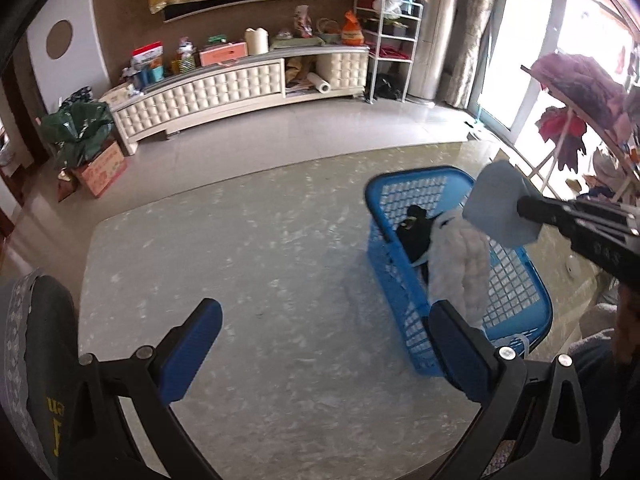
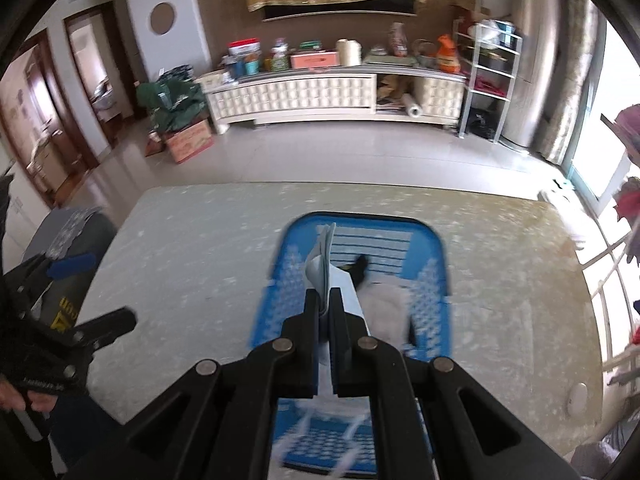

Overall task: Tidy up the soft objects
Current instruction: 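Carry the light blue pad into the basket and open the right gripper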

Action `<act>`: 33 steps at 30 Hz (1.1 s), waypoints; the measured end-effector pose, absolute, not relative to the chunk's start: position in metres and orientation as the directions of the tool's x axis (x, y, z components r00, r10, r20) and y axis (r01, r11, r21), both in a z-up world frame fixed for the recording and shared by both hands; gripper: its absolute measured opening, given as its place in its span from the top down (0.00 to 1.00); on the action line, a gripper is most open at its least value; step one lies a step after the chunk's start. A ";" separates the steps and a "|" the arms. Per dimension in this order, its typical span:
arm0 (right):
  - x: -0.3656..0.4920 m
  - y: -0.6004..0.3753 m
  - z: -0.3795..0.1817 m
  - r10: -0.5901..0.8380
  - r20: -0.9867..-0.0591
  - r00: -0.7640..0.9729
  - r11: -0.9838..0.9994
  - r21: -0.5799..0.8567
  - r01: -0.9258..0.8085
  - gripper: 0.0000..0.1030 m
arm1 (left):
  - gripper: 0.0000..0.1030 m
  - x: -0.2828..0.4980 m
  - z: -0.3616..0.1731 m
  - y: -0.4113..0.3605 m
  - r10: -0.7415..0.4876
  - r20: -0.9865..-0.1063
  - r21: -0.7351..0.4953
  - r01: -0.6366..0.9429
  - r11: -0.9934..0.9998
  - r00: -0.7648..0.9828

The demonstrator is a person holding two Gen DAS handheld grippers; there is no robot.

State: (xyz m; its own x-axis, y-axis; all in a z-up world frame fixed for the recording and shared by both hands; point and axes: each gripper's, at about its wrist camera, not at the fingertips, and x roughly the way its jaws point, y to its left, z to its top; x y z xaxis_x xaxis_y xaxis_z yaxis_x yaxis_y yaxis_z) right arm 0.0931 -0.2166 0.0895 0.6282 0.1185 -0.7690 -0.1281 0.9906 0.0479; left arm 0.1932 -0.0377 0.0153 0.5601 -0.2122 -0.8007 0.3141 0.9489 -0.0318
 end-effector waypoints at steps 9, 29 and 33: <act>0.125 -0.221 0.044 0.062 -0.811 0.582 0.994 -0.003 -0.110 0.96 | 0.00 0.216 -0.012 -0.066 -0.225 -0.830 -0.039 0.351 0.936 0.509; 0.134 -0.203 0.019 0.220 -0.856 0.468 0.975 0.175 -0.138 0.70 | 0.00 0.230 -0.040 -0.067 -0.197 -0.858 -0.031 0.334 0.942 0.475; 0.123 -0.207 0.021 0.236 -0.842 0.484 0.972 0.196 -0.132 0.44 | 0.00 0.227 -0.042 -0.067 -0.196 -0.858 -0.034 0.328 0.944 0.475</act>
State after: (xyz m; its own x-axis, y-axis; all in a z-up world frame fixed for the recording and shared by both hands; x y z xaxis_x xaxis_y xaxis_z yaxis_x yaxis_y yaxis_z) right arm 0.1229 -0.2071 0.0210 0.4844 0.2358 -0.8425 -0.1324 0.9717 0.1958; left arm 0.2265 -0.0671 -0.0424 0.4746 -0.1959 -0.8581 0.3280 0.9440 -0.0341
